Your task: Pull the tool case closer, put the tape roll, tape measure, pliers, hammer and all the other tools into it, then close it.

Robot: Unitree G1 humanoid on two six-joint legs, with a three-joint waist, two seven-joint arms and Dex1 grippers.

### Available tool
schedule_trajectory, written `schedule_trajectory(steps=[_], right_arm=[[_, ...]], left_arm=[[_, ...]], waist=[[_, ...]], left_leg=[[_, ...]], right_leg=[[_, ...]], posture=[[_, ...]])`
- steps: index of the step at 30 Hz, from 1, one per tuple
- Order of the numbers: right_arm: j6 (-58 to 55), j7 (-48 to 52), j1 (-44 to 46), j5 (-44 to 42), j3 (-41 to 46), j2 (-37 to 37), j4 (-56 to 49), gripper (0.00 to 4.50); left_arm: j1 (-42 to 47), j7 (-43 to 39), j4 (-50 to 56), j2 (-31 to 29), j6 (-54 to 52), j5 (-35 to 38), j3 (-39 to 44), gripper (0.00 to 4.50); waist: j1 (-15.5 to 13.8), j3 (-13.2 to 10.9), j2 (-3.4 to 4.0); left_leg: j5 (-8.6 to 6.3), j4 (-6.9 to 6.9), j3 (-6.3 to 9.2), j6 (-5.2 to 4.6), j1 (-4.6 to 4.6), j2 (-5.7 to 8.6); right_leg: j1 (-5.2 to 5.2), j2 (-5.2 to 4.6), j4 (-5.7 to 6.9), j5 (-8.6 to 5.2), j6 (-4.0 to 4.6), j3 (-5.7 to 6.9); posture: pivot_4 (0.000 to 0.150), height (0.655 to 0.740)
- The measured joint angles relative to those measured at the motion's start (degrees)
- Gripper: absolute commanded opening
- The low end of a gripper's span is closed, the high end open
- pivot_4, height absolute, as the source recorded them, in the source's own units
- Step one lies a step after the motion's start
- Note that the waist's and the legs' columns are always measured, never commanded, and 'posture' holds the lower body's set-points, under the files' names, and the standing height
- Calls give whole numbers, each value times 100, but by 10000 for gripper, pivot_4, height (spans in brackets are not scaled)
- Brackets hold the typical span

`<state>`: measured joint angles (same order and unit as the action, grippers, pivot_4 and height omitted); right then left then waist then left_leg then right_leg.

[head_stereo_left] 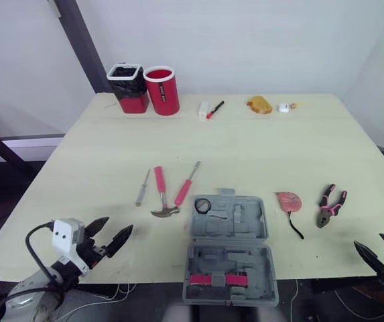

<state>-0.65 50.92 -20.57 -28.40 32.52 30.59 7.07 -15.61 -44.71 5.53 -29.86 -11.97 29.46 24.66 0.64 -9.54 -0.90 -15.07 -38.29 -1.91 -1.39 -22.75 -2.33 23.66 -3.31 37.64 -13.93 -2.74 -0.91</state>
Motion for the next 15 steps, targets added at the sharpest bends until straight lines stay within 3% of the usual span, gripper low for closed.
schedule_trajectory(steps=[4,15], right_arm=[[-68,-11,18,-51,-28,-1,-79,44516],[-1185,-615,230,-173,-728,5,-1772,44516]], left_arm=[[102,-14,-4,-10,1,-2,-2,45000],[579,-247,221,-253,-78,-46,-437,45000]], waist=[[0,0,0],[-3,1,-1]], left_leg=[[0,0,0,0,0,0],[0,-2,4,0,-1,0]], right_leg=[[0,0,1,0,1,0],[0,1,4,2,1,2]], posture=[[1500,7371],[1500,7371]])
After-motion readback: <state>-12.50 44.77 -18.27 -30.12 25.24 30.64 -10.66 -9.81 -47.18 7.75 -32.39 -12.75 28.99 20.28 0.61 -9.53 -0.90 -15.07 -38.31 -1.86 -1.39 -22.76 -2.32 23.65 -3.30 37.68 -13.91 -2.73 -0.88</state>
